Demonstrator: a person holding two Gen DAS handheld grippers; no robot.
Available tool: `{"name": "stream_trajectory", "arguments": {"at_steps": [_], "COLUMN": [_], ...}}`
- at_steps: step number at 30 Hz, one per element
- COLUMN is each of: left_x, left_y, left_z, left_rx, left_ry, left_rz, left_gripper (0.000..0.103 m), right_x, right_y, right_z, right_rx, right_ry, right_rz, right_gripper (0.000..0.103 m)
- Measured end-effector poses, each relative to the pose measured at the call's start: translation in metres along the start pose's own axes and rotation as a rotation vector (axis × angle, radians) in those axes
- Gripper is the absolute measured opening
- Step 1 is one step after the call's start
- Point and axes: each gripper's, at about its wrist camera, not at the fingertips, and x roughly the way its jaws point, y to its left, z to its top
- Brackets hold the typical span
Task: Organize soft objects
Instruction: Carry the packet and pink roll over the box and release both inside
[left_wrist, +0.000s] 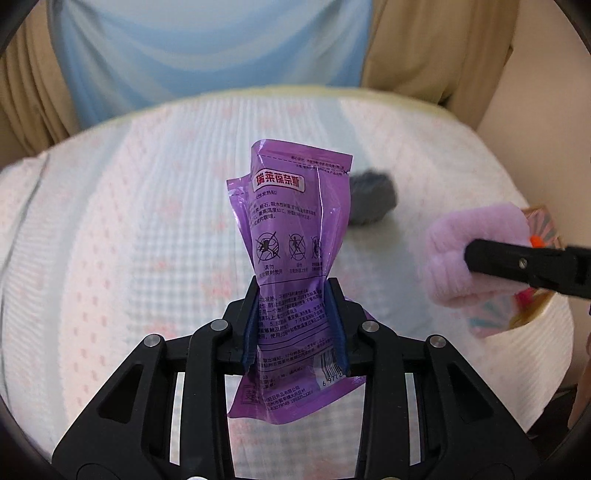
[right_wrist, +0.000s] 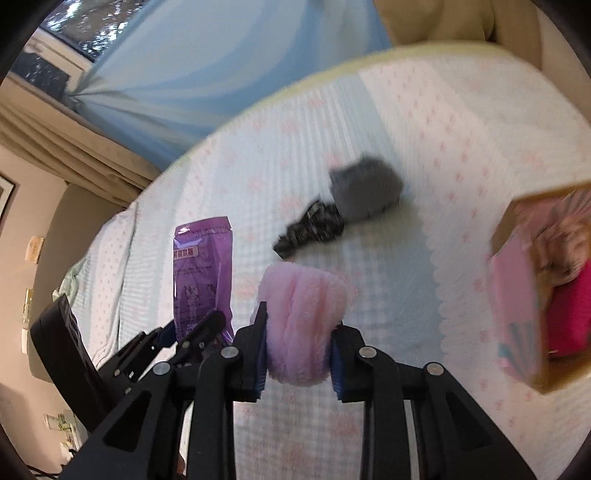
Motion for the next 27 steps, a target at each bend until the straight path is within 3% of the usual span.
{"name": "stream_trajectory", "arguments": {"at_steps": [8, 15, 21, 27], "left_x": [-0.098, -0.146, -0.154, -0.139], "left_y": [-0.052, -0.12, -0.191, -0.261], "left_z": [0.037, 0.044, 0.041, 0.038], "left_rx": [-0.004, -0.015, 0.015, 0.026], "left_ry": [-0.072, -0.103, -0.121, -0.084], "left_rz": [-0.007, -0.02, -0.034, -0.063], "left_gripper": [0.029, 0.029, 0.029, 0.029], "right_x": [-0.118, -0.203, -0.26, -0.292], "right_y": [0.021, -0.003, -0.055, -0.114], "right_z": [0.011, 0.01, 0.008, 0.014], "right_rx": [-0.114, -0.16, -0.19, -0.155], "right_ry": [-0.096, -0.151, -0.187, -0.197], "right_rz": [-0.026, -0.055, -0.14, -0.162], "right_gripper": [0.025, 0.025, 0.025, 0.025]}}
